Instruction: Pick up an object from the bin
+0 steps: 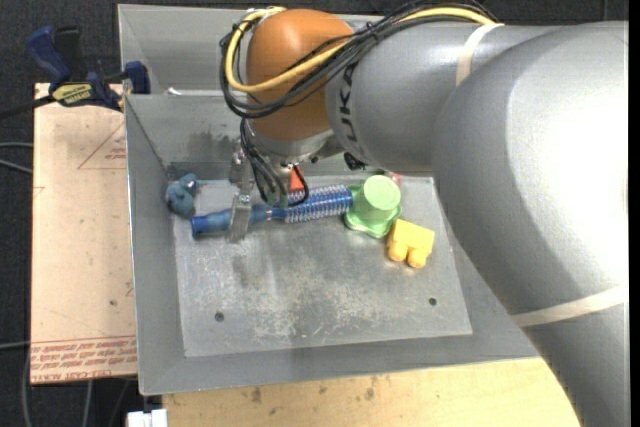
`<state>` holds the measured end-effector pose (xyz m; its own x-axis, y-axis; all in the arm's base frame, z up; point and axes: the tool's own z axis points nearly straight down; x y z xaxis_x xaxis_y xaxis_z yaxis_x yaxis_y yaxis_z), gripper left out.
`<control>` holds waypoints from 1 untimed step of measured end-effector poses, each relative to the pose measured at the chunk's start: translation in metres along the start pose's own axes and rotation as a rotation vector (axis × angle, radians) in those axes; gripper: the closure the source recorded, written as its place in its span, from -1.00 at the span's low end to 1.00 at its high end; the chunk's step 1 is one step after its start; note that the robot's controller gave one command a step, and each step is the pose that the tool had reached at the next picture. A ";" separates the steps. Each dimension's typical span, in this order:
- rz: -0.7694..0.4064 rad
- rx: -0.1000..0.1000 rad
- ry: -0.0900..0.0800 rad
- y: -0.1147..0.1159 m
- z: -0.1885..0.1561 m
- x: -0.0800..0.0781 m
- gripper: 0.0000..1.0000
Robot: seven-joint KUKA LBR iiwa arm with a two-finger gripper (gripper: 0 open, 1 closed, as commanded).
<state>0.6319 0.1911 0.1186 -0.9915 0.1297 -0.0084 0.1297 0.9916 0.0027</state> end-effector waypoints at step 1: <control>0.032 0.003 0.012 -0.036 0.046 -0.027 -1.00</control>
Offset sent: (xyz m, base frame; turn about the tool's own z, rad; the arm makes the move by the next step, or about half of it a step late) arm 0.0226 -0.0375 -0.0430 0.0290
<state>0.6543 0.1515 0.0727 -0.9869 0.1614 0.0038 0.1614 0.9869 -0.0007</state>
